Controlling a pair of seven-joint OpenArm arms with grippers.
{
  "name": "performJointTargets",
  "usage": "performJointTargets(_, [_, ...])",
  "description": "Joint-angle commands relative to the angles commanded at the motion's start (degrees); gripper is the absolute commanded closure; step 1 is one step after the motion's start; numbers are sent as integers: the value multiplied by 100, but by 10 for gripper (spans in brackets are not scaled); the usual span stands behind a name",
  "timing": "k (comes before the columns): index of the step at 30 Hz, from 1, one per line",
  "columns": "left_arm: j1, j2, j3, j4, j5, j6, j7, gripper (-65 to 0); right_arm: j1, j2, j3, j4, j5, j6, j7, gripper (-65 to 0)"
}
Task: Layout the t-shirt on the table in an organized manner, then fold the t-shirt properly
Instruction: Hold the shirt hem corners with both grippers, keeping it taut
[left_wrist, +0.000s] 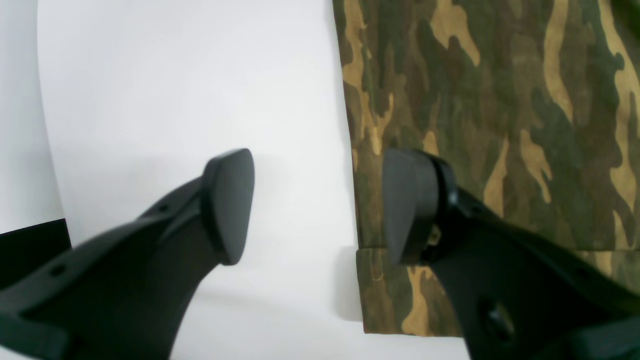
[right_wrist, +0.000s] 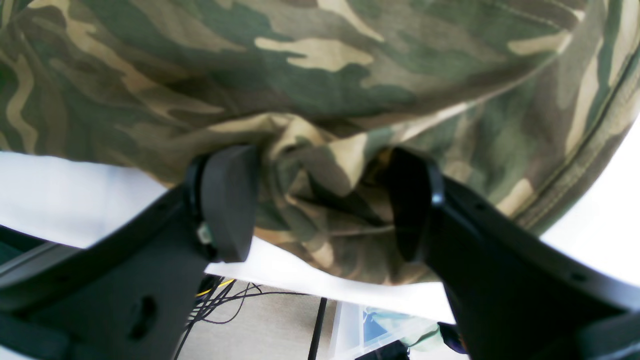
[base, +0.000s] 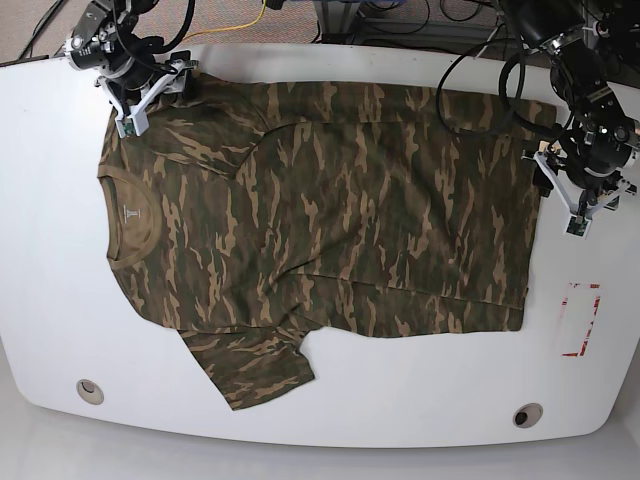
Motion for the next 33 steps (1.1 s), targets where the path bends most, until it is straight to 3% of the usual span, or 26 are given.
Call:
performJointTargets(4, [62,-9,0,0,0,0,26,-379,0,0,-18,0,0,0,0,-136])
performJointTargets(8, [281,-9,-35,9,-9,0,53,-379,9,0,-26,0,0,0,0,-30])
performJointTargets(16, [598,18,-404,35,-9,0,800,-383,62,0,-26,0,0,0,-9,-29])
performJointTargets(20, [721,9,-440,35,-9,0,870,-392,70,0,-26,0,0,0,-9,-29])
performJointTargets(24, [853,9,-431,18,-26,0,879,-450,79,0,-35,0,0,0,-9,-29])
performJointTargets(31, [1116,-26,-422,9,-1064,0,888,-478,79,9,-325,9,0,0,-9,-27])
performJointTargets(33, [1152,-26,-422,9,-1169,0,888,-478,79,9,-334,9,0,0,-9,-27])
